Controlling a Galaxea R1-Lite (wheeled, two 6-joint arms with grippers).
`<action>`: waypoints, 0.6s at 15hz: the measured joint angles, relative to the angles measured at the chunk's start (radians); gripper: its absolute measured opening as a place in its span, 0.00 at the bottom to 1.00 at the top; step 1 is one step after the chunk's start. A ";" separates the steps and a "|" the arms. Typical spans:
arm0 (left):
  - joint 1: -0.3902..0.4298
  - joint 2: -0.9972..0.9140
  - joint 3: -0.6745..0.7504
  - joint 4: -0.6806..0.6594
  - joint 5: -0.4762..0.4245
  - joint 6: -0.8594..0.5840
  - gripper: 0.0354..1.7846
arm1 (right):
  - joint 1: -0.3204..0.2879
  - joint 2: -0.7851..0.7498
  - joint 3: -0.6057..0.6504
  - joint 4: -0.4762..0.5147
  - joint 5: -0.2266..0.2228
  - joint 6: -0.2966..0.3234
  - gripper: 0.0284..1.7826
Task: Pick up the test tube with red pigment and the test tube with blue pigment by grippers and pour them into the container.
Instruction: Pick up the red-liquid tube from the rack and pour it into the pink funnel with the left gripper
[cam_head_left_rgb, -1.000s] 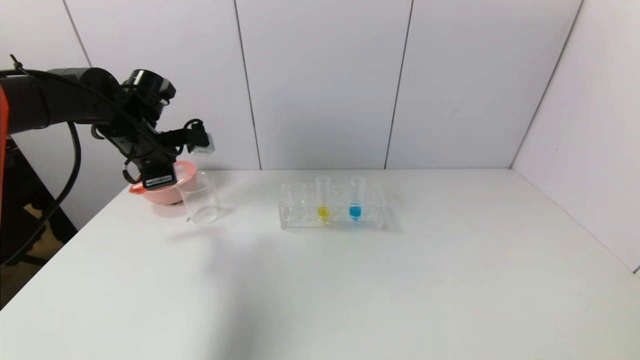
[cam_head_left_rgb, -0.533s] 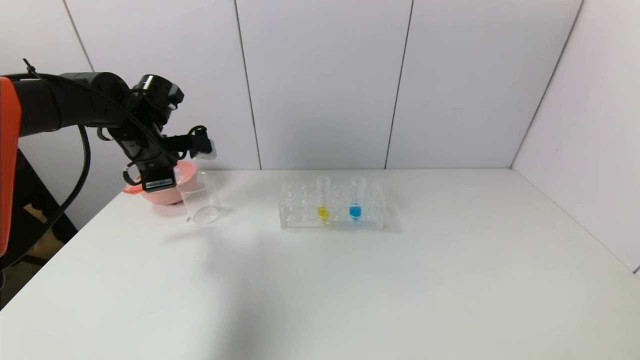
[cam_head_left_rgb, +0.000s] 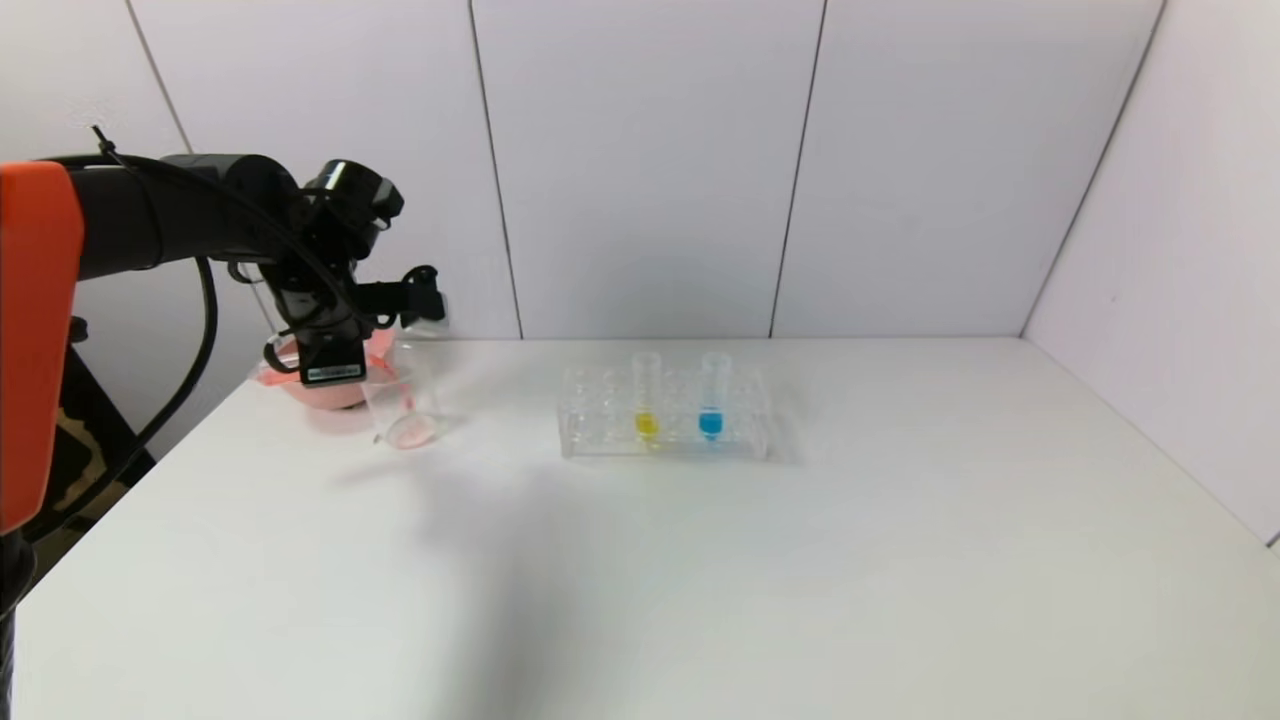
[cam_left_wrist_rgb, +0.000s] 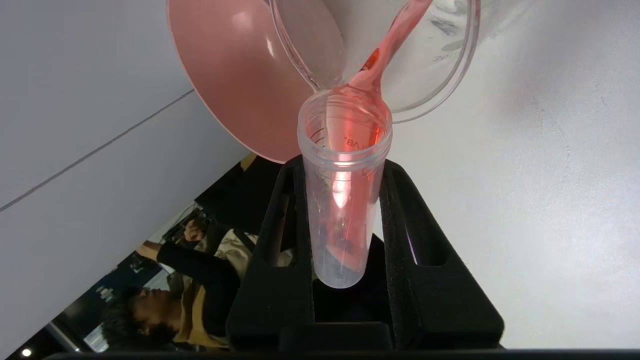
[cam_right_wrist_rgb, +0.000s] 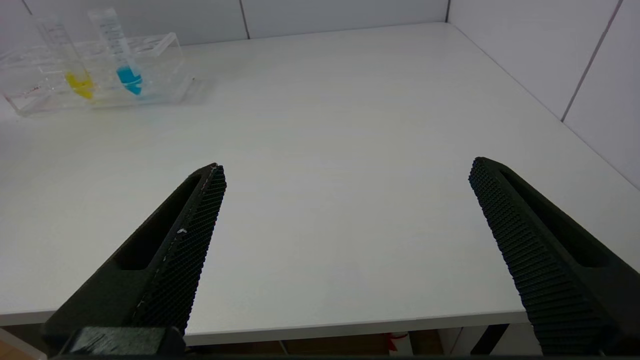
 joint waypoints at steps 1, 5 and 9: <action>-0.002 -0.001 0.000 0.000 0.022 0.008 0.22 | 0.000 0.000 0.000 0.000 0.000 0.000 1.00; -0.008 -0.004 0.000 0.008 0.061 0.014 0.22 | 0.000 0.000 0.000 0.000 0.000 0.000 1.00; -0.010 -0.007 0.000 0.022 0.103 0.017 0.22 | 0.000 0.000 0.000 0.000 0.000 0.000 1.00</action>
